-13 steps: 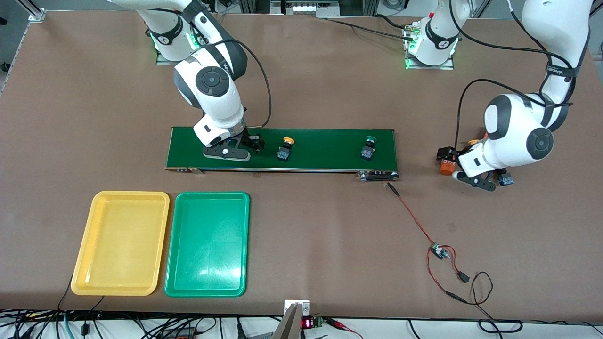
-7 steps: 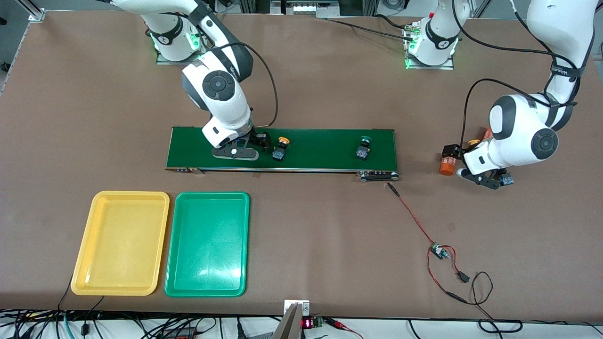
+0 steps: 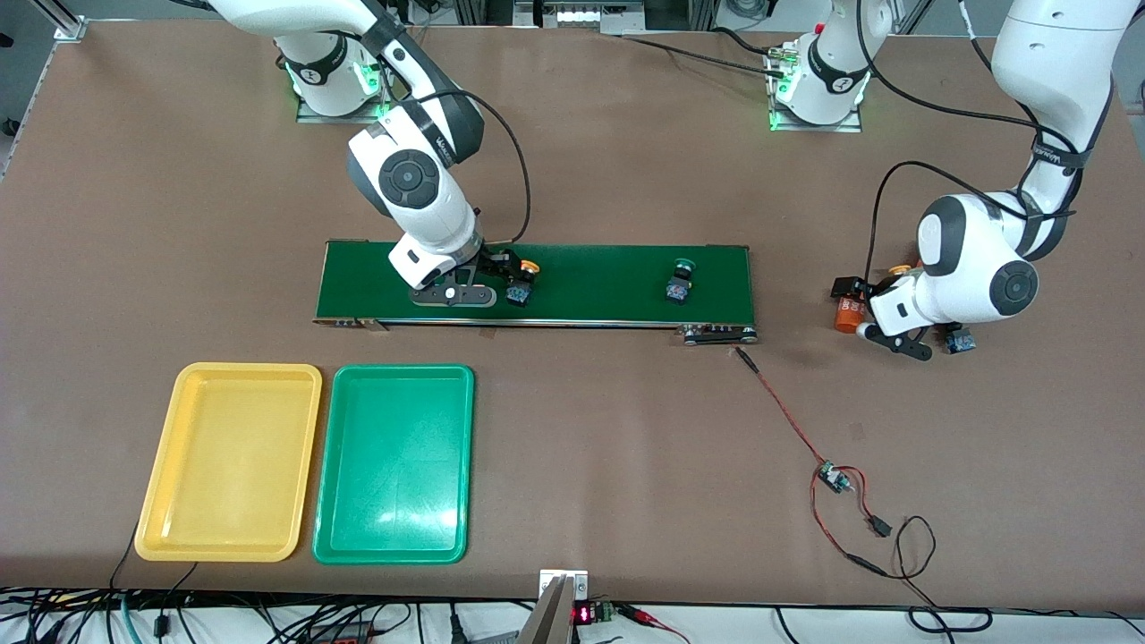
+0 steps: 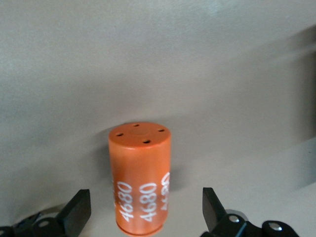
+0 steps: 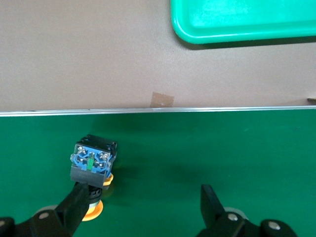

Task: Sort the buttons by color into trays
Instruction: 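Grasp the belt button with the right gripper while the left grasps a battery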

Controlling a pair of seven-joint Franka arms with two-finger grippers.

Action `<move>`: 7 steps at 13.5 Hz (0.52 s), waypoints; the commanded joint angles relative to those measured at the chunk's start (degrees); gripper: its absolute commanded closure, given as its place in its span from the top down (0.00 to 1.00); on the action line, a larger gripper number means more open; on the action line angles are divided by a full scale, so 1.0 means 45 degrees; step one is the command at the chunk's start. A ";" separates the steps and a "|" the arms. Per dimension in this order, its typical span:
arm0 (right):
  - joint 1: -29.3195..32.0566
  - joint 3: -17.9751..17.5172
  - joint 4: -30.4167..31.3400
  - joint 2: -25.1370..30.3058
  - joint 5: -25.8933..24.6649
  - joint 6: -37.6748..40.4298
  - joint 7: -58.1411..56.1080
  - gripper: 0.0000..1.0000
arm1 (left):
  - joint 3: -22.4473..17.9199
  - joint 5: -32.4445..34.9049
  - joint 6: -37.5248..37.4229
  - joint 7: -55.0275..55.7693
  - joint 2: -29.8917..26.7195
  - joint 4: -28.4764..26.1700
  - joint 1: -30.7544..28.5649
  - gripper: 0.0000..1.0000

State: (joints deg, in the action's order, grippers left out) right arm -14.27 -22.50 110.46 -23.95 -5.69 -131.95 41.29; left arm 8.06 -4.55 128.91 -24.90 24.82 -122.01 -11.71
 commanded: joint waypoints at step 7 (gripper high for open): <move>-0.0130 0.0078 -0.0739 -0.0752 0.0484 0.0124 -0.0210 1.00 | 0.0161 0.0231 0.0185 -0.0541 0.0052 -0.0015 -0.0229 0.11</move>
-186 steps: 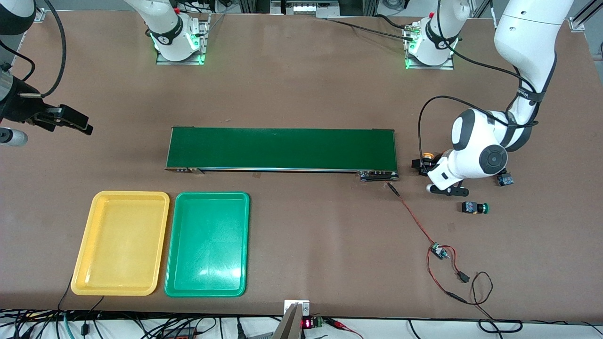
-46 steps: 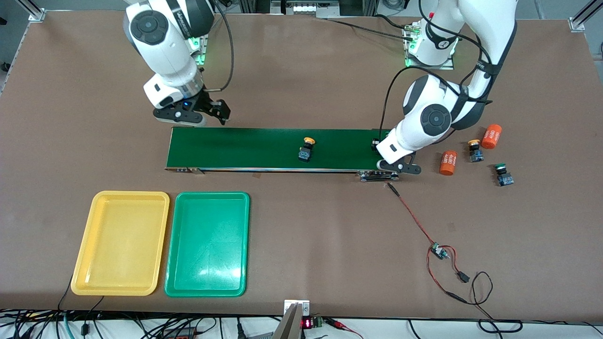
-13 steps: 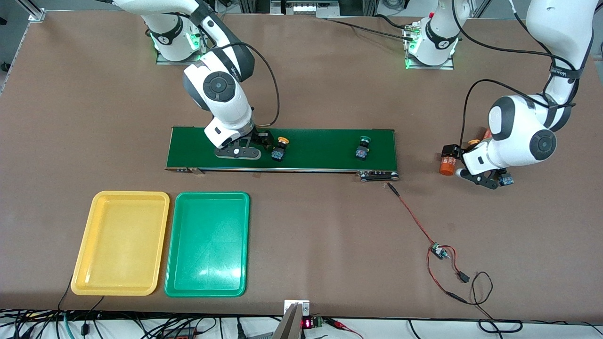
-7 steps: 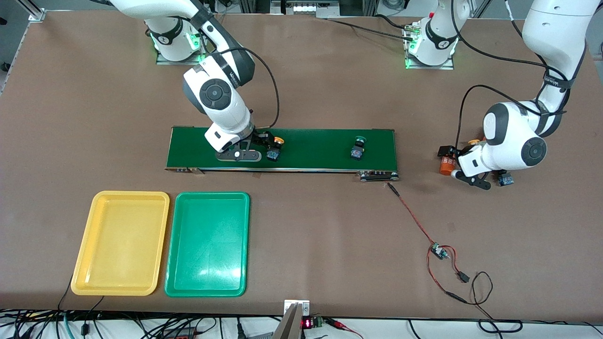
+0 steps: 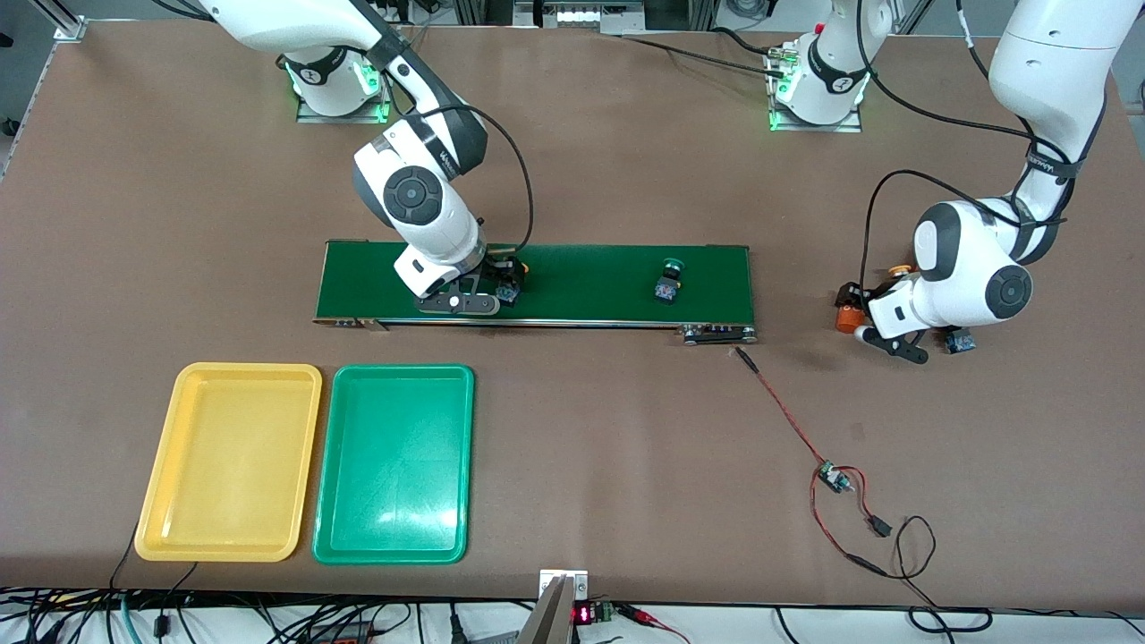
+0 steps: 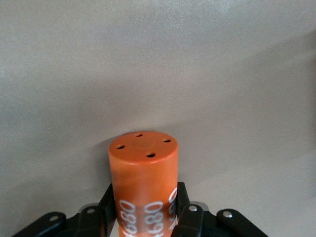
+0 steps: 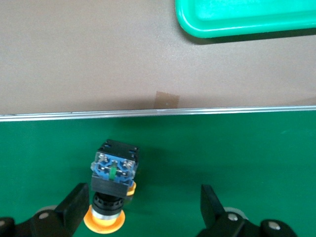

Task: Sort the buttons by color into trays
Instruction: 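Carry the button toward the yellow tray while the left gripper places the battery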

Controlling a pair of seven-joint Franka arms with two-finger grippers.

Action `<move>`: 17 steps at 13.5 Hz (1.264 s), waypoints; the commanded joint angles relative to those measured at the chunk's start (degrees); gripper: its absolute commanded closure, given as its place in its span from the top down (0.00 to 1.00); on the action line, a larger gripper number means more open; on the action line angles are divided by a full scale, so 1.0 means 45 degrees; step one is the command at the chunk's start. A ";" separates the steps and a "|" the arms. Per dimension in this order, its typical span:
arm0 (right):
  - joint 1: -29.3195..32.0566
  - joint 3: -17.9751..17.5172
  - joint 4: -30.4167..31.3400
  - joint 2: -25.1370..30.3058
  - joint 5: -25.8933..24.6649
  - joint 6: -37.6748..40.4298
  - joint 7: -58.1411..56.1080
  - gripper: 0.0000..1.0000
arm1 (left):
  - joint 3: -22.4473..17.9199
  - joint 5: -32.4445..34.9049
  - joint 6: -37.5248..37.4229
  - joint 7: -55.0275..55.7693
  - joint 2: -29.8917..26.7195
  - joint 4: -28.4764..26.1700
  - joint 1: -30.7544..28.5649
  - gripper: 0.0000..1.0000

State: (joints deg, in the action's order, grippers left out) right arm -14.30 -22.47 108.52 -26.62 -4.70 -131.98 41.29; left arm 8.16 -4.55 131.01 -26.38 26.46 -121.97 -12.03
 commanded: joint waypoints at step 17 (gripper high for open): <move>-0.0279 0.1009 -0.0483 -0.1077 0.0087 0.0032 -0.1167 0.15 | 0.1800 0.1284 -0.1360 -0.9269 -0.2912 0.0113 0.3082 0.00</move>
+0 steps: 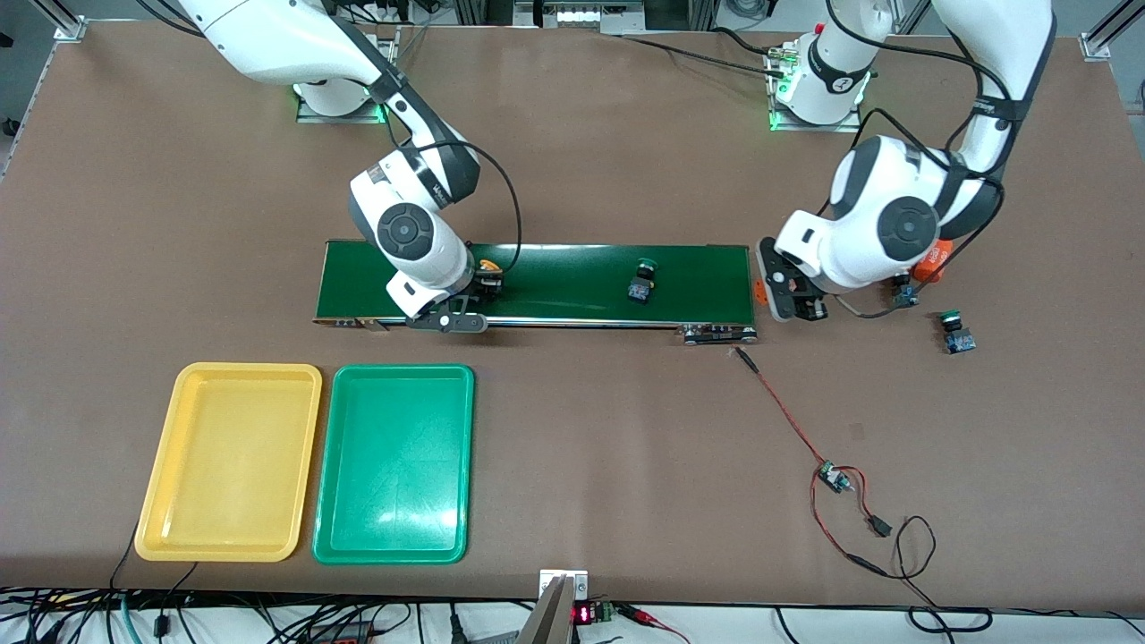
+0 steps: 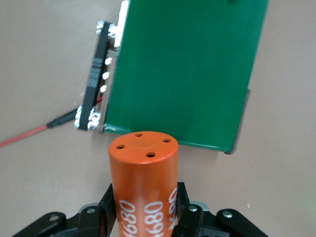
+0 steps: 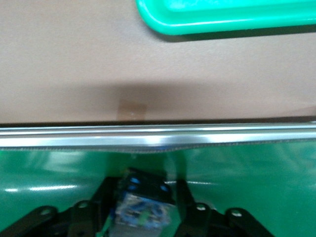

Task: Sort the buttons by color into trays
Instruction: 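Carry the button toward the yellow tray while the left gripper places the battery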

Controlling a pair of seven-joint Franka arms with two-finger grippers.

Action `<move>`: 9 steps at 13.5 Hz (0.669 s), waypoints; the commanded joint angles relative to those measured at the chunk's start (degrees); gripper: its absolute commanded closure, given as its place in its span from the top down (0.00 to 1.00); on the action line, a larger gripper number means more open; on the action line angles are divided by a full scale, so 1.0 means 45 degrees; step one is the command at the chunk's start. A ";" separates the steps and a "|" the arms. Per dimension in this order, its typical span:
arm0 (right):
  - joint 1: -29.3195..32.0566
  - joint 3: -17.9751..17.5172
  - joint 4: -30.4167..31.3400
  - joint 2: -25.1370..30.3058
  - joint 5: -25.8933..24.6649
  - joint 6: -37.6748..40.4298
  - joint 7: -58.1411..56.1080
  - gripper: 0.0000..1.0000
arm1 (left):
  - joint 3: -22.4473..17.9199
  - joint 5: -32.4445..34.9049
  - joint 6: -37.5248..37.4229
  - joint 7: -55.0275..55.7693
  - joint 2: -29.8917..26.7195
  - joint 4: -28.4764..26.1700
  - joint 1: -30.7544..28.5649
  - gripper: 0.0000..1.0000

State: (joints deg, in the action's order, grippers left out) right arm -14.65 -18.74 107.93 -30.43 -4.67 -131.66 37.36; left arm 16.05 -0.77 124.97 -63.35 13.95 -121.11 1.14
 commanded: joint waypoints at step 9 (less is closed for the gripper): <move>-0.0182 0.0880 -0.3392 -0.0112 0.0355 0.3897 -0.0778 0.06 | 0.0145 0.1987 0.0843 -0.0786 0.0376 0.0175 0.1896 0.00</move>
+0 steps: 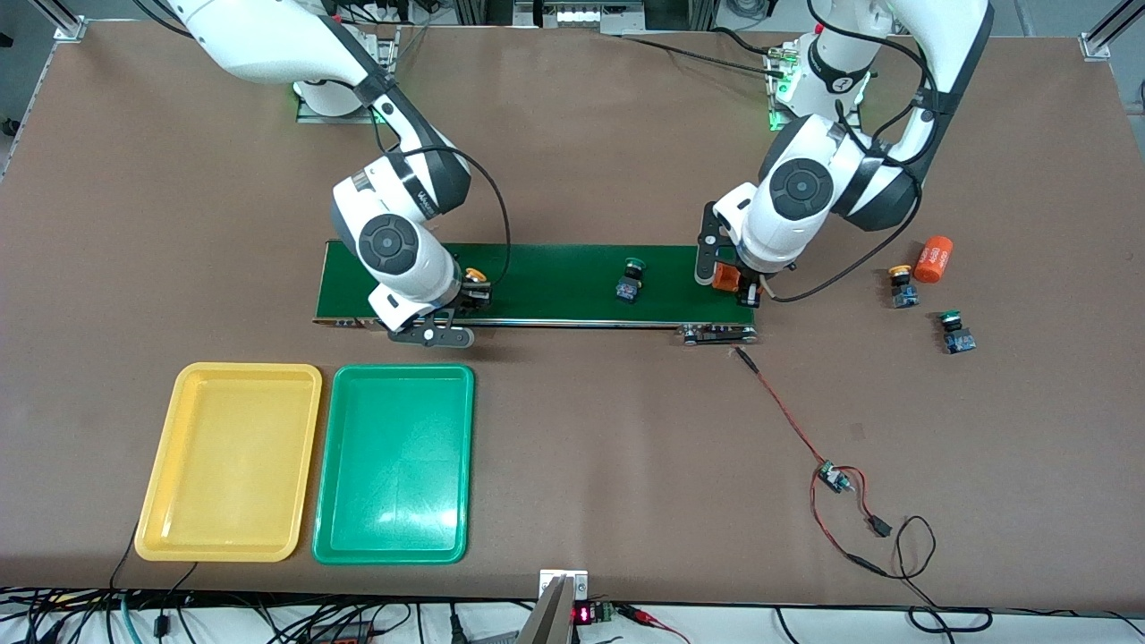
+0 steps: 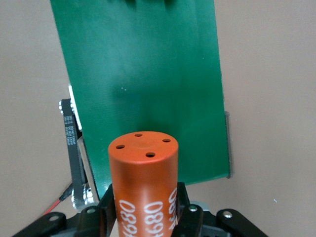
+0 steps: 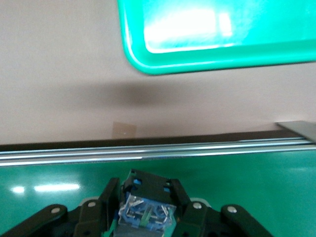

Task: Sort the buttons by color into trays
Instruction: 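Carry the button toward the yellow tray while the left gripper places the battery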

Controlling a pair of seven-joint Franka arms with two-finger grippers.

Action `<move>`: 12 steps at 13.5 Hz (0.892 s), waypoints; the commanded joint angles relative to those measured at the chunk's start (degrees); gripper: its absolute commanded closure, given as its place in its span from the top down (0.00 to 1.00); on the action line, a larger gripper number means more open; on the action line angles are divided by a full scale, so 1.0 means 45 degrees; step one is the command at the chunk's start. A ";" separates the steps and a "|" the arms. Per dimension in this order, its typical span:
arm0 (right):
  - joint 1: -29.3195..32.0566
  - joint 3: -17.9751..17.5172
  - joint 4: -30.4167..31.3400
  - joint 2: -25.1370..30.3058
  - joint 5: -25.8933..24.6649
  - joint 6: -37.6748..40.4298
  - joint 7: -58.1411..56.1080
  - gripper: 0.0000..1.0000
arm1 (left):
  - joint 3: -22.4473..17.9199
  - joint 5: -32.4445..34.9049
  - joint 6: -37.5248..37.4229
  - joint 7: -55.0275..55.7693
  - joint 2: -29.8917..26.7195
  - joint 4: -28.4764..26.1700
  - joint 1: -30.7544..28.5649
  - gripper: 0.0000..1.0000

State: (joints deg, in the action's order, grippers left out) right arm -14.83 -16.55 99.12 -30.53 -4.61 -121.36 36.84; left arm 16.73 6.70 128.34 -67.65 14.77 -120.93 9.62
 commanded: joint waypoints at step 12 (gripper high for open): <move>0.3721 0.2075 -0.2553 0.0750 -0.0128 0.2440 -1.0249 0.06 | 0.0050 0.1323 0.0680 0.3642 0.0997 -0.0235 0.0656 0.84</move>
State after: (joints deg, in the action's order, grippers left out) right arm -1.01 -6.33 87.23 -26.70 -4.72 -109.05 -3.63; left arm 16.81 11.12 131.30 -56.49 19.56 -121.01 12.08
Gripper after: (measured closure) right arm 0.524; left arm 0.502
